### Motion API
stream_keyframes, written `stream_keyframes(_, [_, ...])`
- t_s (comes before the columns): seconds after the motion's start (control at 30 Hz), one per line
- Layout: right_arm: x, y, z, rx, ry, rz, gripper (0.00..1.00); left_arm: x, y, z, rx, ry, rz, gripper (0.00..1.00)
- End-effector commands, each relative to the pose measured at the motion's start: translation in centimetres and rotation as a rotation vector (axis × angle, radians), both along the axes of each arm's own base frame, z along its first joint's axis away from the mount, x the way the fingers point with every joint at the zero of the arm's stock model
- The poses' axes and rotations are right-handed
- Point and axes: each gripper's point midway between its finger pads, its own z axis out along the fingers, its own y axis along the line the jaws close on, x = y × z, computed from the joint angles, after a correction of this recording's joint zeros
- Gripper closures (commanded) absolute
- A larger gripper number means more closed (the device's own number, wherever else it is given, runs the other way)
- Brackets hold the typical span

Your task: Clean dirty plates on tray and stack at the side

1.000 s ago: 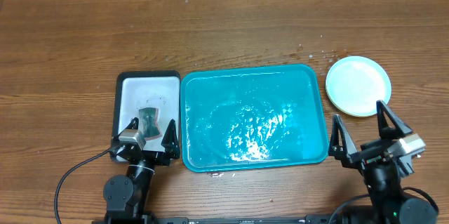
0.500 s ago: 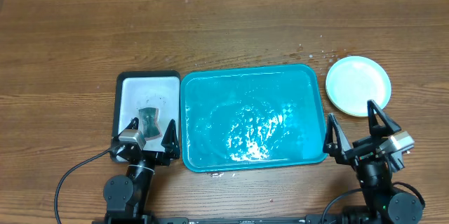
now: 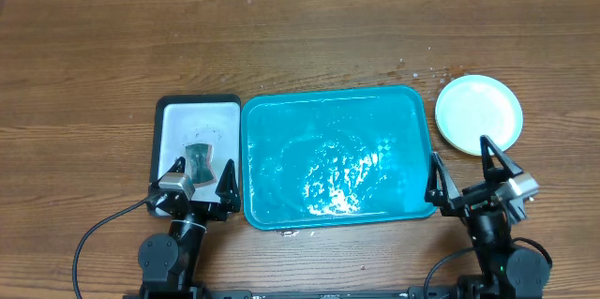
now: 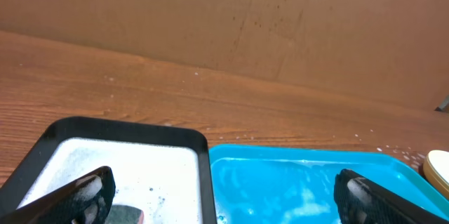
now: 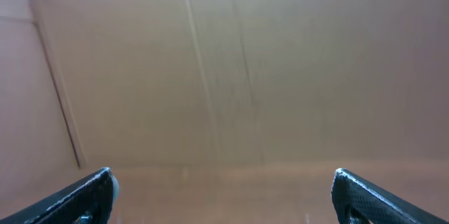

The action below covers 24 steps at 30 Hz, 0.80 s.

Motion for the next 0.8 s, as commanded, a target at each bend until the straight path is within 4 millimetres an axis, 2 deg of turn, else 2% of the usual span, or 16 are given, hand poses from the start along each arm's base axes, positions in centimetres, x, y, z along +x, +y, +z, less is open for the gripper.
stream_keyframes(0.0, [0.5,0.0,-2.7,0.038,0.117,0.003,0.0,0.0,0.4,0.0,-0.012,0.0,0.021,0.0])
stream_keyframes(0.13, [0.9,-0.4,-5.0,0.075,0.223,-0.017,0.0,0.0,0.4,0.0,-0.012,0.0,0.021,0.0])
stream_keyframes(0.33, [1.0,-0.6,-6.3,0.076,0.277,-0.029,0.0,0.0,0.4,0.0,-0.013,0.0,0.021,0.0])
stream_keyframes(0.77, [1.0,-0.6,-6.5,0.05,0.276,-0.032,0.0,0.0,0.4,0.0,-0.012,0.0,0.021,0.0])
